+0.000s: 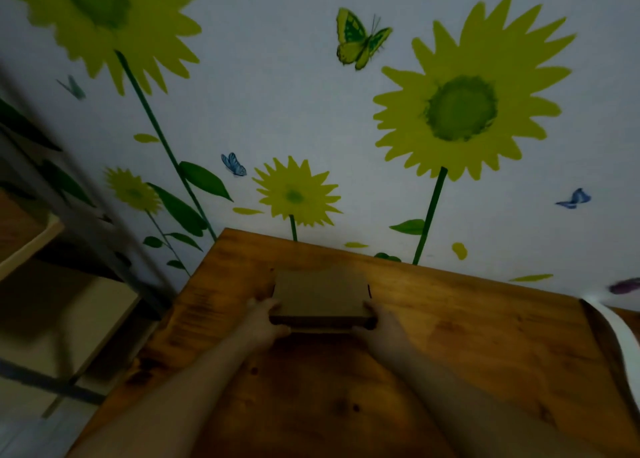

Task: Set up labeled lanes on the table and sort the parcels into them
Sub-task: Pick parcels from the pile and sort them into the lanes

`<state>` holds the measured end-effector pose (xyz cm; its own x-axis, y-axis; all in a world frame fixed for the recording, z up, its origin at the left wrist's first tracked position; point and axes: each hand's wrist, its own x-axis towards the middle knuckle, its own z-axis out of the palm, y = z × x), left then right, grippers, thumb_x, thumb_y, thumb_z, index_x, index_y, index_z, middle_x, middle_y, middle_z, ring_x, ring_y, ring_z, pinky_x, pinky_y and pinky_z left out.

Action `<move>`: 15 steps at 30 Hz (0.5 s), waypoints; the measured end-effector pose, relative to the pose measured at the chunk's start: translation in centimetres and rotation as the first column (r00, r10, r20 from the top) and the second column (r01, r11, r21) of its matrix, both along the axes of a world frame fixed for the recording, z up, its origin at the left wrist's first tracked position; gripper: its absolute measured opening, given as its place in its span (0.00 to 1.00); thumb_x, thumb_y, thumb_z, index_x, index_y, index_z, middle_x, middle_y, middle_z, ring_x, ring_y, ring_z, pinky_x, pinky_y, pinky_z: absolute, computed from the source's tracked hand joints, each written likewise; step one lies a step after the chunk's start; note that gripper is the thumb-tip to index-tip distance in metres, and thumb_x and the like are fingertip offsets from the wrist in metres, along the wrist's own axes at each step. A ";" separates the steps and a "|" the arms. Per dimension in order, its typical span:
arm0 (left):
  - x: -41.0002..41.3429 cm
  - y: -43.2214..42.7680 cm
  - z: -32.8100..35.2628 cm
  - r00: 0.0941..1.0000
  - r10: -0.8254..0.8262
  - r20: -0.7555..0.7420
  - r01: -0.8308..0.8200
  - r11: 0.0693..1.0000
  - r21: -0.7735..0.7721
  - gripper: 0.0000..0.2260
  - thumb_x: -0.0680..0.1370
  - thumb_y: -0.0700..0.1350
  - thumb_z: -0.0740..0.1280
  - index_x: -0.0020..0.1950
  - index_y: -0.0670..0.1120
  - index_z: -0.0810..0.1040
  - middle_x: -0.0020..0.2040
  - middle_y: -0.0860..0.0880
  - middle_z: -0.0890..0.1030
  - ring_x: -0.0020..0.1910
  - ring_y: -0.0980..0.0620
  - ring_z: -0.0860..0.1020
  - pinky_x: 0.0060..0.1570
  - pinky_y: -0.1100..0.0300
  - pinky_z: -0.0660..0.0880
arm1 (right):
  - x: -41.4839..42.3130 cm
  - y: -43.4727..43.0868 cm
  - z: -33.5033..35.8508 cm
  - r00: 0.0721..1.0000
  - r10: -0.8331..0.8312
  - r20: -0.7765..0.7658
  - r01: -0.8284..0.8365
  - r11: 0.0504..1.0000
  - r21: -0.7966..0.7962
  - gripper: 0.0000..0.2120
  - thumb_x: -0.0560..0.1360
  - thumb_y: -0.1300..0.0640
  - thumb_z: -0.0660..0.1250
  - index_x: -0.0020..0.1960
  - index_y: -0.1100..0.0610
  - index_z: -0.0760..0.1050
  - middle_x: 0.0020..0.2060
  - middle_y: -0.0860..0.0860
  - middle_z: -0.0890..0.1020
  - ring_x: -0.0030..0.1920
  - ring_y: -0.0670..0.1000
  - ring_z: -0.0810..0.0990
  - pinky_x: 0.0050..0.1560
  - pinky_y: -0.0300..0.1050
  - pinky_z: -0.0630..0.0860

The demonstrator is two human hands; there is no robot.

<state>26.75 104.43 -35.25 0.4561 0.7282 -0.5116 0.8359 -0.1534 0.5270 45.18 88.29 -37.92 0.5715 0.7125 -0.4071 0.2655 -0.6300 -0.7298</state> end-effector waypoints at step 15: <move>-9.7 -6.1 8.0 0.927 -0.002 0.374 0.003 1.000 -0.003 0.09 0.79 0.48 0.63 0.50 0.44 0.79 0.47 0.46 0.80 0.47 0.48 0.77 0.47 0.54 0.74 | -10.6 -8.9 9.7 0.914 -0.372 0.162 0.355 0.927 0.123 0.17 0.77 0.46 0.65 0.37 0.56 0.71 0.33 0.55 0.77 0.38 0.57 0.78 0.37 0.47 0.71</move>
